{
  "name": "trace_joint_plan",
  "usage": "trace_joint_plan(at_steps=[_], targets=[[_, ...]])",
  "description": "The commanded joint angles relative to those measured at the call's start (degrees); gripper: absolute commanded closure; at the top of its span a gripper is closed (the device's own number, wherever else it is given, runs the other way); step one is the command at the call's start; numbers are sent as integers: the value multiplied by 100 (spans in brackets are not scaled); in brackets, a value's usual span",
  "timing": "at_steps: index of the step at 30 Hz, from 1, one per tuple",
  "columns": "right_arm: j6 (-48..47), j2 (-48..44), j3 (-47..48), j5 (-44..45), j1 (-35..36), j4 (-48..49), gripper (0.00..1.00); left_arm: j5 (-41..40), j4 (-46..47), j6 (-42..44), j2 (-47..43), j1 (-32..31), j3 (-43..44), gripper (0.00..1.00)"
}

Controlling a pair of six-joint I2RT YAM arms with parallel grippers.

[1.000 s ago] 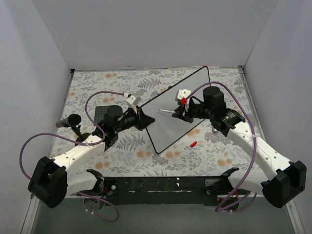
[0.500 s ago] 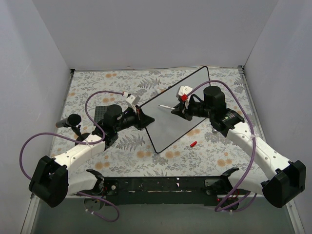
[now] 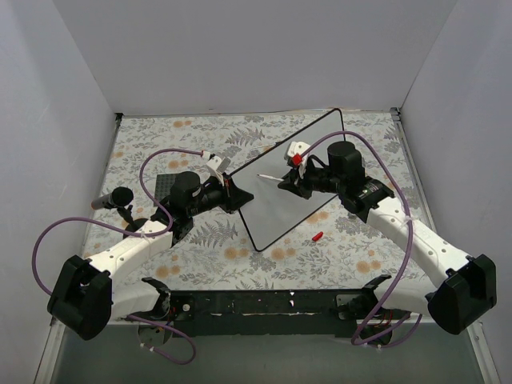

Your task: Write a sentence on the whiteboard

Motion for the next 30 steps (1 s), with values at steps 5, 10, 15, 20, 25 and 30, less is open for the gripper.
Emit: trace_joint_plan(at_steps=[5,10,15,20,25,30], targets=[[113,162,62,104,67,353,99,174,294,124,21,11,178,100],[122,259,123,43,102,335,99,227,311,133,21,20,170,100],[104,285,132,-98,137,318,99,244,302,150,38,20,178,100],[34,303,115,-133,164,274,99,244,294,177,38,11,196,100],[-27,356,115,-151,173,195,99,235,276,220,47,11,222,100],[-107,356,89,-168,173,98,99,218,232,247,21,20,231,100]])
